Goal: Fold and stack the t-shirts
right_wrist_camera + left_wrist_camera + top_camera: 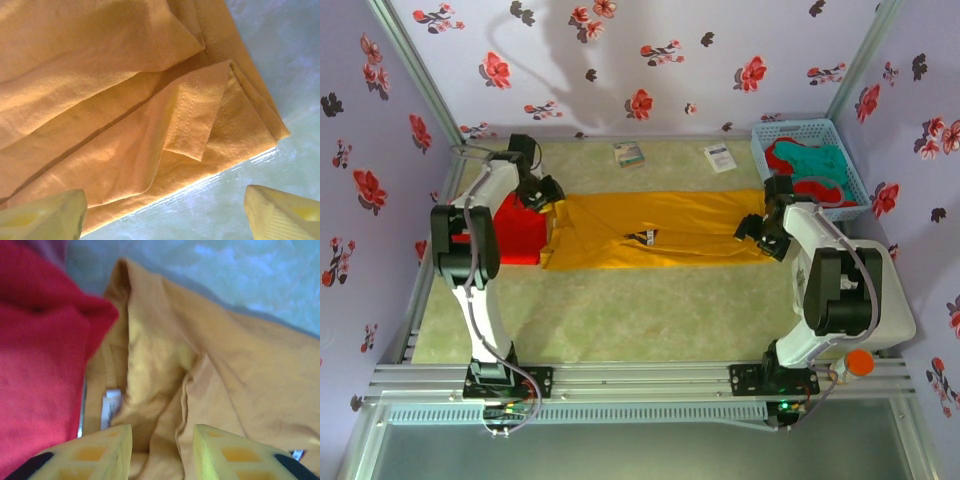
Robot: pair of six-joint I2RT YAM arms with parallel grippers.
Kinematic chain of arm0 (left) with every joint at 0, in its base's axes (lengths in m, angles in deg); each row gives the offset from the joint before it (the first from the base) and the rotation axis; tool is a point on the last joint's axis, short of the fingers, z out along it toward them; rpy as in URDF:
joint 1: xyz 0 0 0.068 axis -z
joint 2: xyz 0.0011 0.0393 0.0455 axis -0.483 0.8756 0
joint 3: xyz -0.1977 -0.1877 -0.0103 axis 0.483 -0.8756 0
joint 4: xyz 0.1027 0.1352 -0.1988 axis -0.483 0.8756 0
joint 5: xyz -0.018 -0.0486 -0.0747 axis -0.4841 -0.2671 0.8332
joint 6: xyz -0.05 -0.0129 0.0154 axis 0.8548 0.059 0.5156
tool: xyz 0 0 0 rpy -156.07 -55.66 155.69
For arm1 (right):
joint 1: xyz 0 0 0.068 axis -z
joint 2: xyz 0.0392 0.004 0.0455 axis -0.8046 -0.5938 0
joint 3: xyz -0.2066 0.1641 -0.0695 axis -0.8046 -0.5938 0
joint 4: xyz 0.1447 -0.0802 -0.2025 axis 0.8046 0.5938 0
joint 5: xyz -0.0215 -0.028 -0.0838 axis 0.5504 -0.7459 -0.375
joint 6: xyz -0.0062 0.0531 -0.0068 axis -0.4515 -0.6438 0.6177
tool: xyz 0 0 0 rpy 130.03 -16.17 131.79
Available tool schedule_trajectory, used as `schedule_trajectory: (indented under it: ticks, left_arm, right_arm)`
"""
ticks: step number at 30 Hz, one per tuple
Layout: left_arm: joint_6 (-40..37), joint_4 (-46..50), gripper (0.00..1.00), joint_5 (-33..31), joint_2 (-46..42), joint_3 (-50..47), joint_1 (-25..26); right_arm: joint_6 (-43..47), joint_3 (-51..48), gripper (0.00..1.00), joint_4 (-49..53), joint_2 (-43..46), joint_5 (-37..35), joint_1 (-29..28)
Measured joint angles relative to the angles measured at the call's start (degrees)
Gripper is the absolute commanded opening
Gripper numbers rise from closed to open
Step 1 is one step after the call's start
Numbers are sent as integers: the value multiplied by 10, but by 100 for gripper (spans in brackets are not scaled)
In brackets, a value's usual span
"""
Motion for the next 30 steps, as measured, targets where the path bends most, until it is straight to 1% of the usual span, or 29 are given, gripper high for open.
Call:
schedule_trajectory:
  ticks: [4,7,11,13,19,26,30]
  left_arm:
    - [20,-33,41,17,-107,-113,31]
    - [50,-72,43,29,-183,-193,63]
    - [97,-131,45,35,-235,-275,103]
    - [118,-162,45,38,-235,-306,117]
    - [156,-232,46,39,-205,-355,136]
    - [177,-270,45,39,-184,-363,146]
    - [182,-282,40,39,-181,-363,146]
  right_arm:
    - [-3,-2,83,-2,5,2,-1]
    - [-4,-3,83,-7,9,2,-1]
    - [-9,-12,83,-14,17,5,-1]
    - [-13,-14,83,-15,19,6,-1]
    - [-13,-15,84,-15,20,4,-1]
    - [-13,-21,84,-15,27,-2,-1]
    - [-13,-21,84,-15,28,-2,-1]
